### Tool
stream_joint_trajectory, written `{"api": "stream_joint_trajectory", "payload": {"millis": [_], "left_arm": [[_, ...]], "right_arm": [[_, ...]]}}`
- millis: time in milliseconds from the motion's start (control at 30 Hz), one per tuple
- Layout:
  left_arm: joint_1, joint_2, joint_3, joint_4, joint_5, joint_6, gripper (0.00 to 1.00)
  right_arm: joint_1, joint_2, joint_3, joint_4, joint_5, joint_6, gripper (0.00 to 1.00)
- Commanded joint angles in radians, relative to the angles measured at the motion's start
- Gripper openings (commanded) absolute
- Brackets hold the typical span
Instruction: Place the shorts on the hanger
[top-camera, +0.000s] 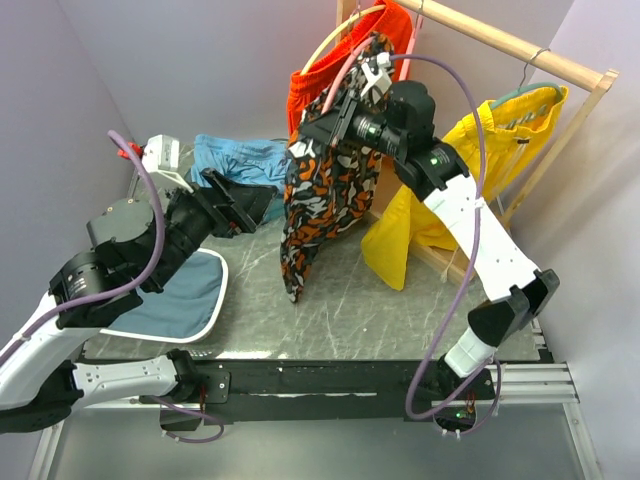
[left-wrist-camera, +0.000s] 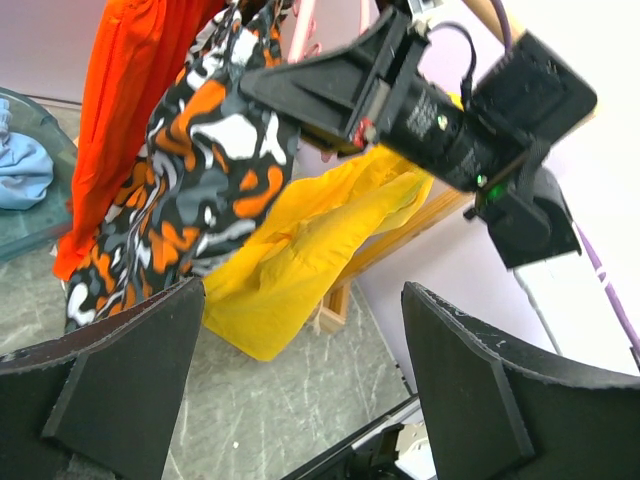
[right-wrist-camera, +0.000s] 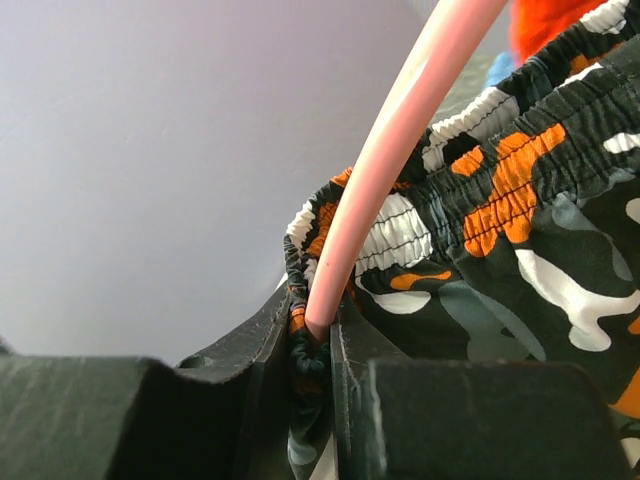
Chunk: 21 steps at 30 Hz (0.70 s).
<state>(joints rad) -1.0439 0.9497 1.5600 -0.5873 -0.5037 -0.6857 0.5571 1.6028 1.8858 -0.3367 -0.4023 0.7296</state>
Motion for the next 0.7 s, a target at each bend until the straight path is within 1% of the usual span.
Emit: {"api": "stream_joint_trajectory", "payload": {"millis": [0, 67, 133, 300, 400, 667], "left_arm": [[0.001, 0.015, 0.038, 0.044, -0.013, 0.037, 0.85], [0.001, 0.023, 0.041, 0.043, -0.012, 0.041, 0.85], [0.001, 0.023, 0.041, 0.044, -0.015, 0.043, 0.85], [0.001, 0.018, 0.031, 0.053, -0.006, 0.045, 0.85], [0.001, 0.015, 0.029, 0.052, -0.007, 0.044, 0.85], [0.002, 0.020, 0.022, 0.052, 0.004, 0.048, 0.85]], "right_arm": [[-0.049, 0.016, 0.133, 0.061, -0.023, -0.078, 0.00], [-0.080, 0.020, 0.134, 0.062, -0.014, -0.065, 0.00], [-0.088, -0.007, 0.107, 0.064, 0.037, -0.081, 0.00], [-0.120, -0.055, 0.073, 0.056, 0.072, -0.119, 0.00], [-0.128, -0.110, 0.004, 0.074, 0.103, -0.122, 0.00], [-0.129, -0.334, -0.220, 0.119, 0.235, -0.131, 0.00]]}}
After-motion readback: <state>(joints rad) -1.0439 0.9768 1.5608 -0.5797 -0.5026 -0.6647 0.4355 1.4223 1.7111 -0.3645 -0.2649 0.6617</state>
